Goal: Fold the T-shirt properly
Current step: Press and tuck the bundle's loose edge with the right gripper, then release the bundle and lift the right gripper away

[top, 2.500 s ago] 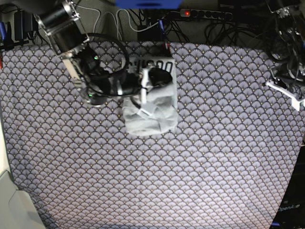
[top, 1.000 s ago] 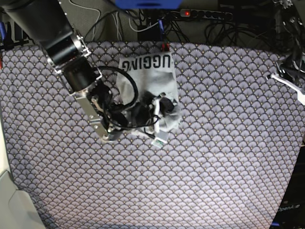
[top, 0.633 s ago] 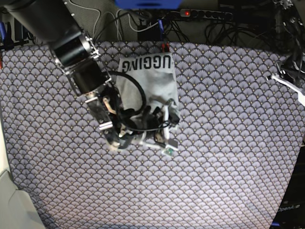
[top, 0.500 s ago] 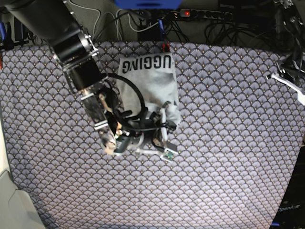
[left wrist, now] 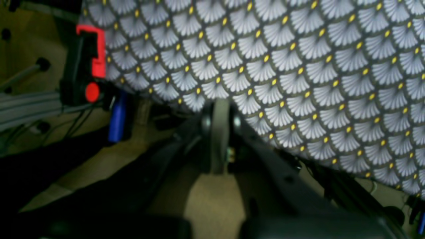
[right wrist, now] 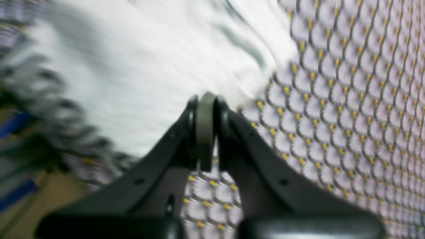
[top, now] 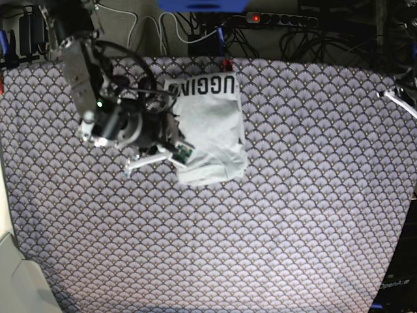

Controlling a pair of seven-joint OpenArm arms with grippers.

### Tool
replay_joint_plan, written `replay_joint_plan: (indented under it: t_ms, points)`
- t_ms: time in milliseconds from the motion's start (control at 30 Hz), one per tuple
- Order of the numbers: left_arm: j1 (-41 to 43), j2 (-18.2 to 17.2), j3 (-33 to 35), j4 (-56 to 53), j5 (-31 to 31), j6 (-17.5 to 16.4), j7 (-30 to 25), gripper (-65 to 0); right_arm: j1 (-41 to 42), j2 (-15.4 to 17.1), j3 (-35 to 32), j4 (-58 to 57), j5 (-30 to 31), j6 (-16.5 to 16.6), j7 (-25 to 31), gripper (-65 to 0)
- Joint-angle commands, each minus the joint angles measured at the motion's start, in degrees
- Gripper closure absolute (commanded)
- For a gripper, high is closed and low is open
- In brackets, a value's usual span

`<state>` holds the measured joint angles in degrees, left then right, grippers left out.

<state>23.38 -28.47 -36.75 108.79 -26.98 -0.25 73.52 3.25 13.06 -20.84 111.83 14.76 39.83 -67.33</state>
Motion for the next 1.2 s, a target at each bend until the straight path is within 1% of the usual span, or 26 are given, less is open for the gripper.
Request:
replay_joint_plan:
  t_ms: [0, 100, 233, 300, 467, 533, 600, 700, 767, 800, 867, 900, 933, 1000, 1067, 1133, 1167]
  points:
    - [0.9, -1.1, -0.6, 0.7, 0.1, -0.1, -0.2, -0.2, -1.2, -0.2, 0.8, 1.4, -0.1, 0.2, 0.0, 0.0]
    - [1.5, -0.8, -0.6, 1.1, 0.1, -0.1, -0.2, -0.2, -4.2, -0.5, 1.1, 1.4, -0.1, 0.2, 1.2, 0.0]
    - [3.6, -0.7, -0.5, 0.8, 0.1, -0.1, -0.8, -0.2, -6.6, -1.9, 1.1, 1.3, -0.1, 0.2, 1.6, 0.0]
    - [4.4, -0.7, -0.6, 0.7, 0.1, -0.1, -0.8, -0.2, -7.7, -2.1, 0.9, 0.8, -0.1, 0.2, 3.2, 0.0]
    - [6.1, -0.7, -0.7, 0.7, 0.5, -0.1, -0.9, -0.2, -6.8, -2.2, 0.9, -5.8, -0.4, 0.2, 6.0, 0.0]
    - [6.6, -0.7, -0.7, 0.6, 0.5, -0.1, -0.9, -0.2, -6.5, -2.1, 0.9, -9.5, -0.4, 0.2, 6.5, 0.0]
    - [7.4, -0.7, -0.7, -0.8, 0.5, -0.1, -1.0, -0.2, -6.4, -2.0, 1.1, -10.8, -0.4, 0.2, 6.5, 0.0]
    - [8.3, -0.7, -0.6, -3.2, 0.2, -0.1, -3.8, -0.2, -7.4, -1.6, 1.2, -4.7, -0.4, 0.2, 6.0, 0.0]
    - [8.9, -0.7, -0.6, -3.8, 0.1, -0.1, -5.9, -0.2, -8.8, -0.3, 1.9, 1.8, -0.5, 0.2, 4.2, 0.0]
    - [9.3, -0.7, -0.6, -3.9, 0.1, -0.1, -6.1, -0.2, -9.4, -0.2, 2.6, 3.9, -0.3, 0.2, 2.8, 0.0]
    - [10.8, -0.8, -0.4, -4.1, 0.1, -0.2, -7.2, -0.2, -9.5, 0.0, 3.9, 4.4, -0.2, 0.2, 1.1, 0.0]
    - [11.3, -0.8, -0.2, -4.0, 0.0, -0.8, -8.0, -0.2, -10.0, 0.2, 4.6, 4.4, -0.3, 0.2, 1.3, 0.0]
    - [11.7, -0.7, -0.2, -4.0, 0.0, -2.2, -8.5, -0.2, -10.9, 0.3, 5.2, 4.4, -0.3, 0.2, 1.5, 0.0]
    - [12.7, -0.5, -0.2, -4.2, 0.1, -6.4, -9.4, -0.2, -12.7, 0.4, 8.1, 4.4, -0.4, 0.2, 2.1, 0.0]
    - [12.9, 0.9, -0.2, -4.2, 0.5, -9.9, -9.2, -0.3, -14.0, 1.8, 12.1, 4.4, -0.5, 0.2, 2.1, 0.0]
    - [13.0, 1.8, -0.2, -4.2, 0.5, -12.2, -9.2, -0.3, -15.5, 2.8, 15.7, 4.4, -0.4, 0.2, 2.1, 0.0]
    - [13.2, 2.2, -0.1, -4.2, 0.6, -12.8, -9.2, -0.3, -16.4, 3.7, 17.4, 4.4, -0.4, 0.2, 2.1, 0.0]
